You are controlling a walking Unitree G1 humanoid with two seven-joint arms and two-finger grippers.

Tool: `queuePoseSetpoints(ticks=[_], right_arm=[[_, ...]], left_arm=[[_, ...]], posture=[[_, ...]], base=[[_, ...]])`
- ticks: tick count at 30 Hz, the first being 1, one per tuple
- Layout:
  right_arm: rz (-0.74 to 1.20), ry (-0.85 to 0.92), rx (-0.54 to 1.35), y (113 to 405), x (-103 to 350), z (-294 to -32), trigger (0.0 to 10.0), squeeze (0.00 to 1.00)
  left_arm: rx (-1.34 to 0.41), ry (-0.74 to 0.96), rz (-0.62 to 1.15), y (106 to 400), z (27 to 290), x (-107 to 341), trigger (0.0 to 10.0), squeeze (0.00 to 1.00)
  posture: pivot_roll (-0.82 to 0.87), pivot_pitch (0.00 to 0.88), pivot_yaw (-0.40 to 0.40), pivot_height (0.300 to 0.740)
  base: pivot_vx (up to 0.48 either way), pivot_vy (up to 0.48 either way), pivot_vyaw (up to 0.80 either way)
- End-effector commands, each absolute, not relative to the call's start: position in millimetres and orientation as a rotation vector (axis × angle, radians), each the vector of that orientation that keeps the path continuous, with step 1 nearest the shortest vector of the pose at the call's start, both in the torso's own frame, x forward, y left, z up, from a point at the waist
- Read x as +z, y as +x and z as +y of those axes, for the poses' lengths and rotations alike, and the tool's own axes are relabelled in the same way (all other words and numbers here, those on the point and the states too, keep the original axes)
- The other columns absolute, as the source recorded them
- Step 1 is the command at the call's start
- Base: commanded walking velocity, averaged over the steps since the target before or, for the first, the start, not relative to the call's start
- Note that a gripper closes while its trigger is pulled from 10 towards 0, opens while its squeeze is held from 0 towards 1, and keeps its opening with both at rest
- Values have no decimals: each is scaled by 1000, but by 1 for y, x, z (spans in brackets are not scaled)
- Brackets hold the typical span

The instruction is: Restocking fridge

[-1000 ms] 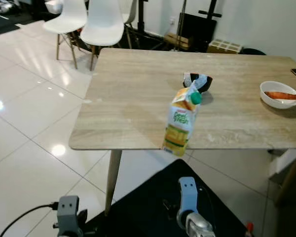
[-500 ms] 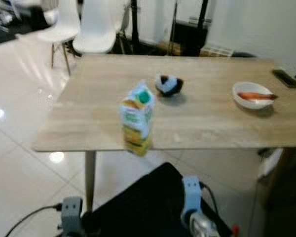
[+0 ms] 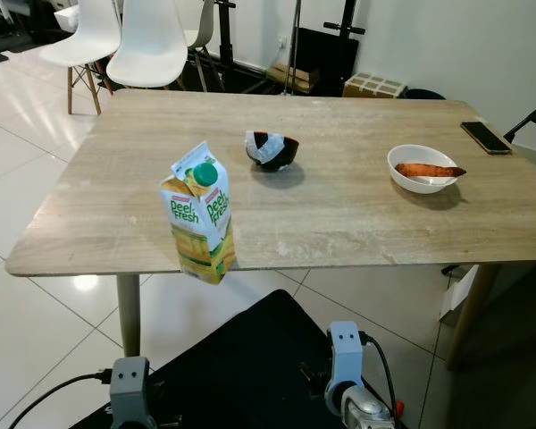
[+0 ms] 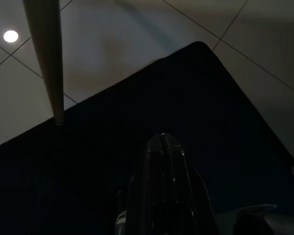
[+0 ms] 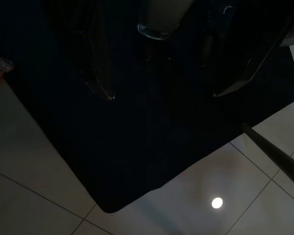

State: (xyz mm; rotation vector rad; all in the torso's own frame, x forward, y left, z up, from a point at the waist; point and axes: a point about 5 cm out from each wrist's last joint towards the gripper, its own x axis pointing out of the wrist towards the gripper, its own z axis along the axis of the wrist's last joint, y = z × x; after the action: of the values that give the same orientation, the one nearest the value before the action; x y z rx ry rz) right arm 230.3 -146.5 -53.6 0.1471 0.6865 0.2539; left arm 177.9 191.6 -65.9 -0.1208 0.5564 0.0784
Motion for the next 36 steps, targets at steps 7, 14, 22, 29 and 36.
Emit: queuePoseSetpoints(ticks=[7,14,22,29,36], right_arm=[[700,150,254,229,-55,-144,10000,0],[698,149,250,230,-54,-145,10000,0],[710,143,246,228,-56,-148,10000,0],[711,147,241,228,-56,-147,10000,0],[711,149,237,227,-56,-147,10000,0]], left_arm=[[110,-146,586,170,191,-70,10000,0],[98,-126,603,165,190,-73,10000,0],[104,-136,615,163,192,-75,10000,0],[103,-134,630,164,194,-75,10000,0],[99,-132,642,167,194,-75,10000,0]], posture=[[7,73,-94,740],[8,75,-94,740],[14,73,-92,740],[13,72,-87,740],[13,72,-85,740]], base=[[0,0,0],[0,246,0],[0,0,0],[0,0,0],[0,290,0]])
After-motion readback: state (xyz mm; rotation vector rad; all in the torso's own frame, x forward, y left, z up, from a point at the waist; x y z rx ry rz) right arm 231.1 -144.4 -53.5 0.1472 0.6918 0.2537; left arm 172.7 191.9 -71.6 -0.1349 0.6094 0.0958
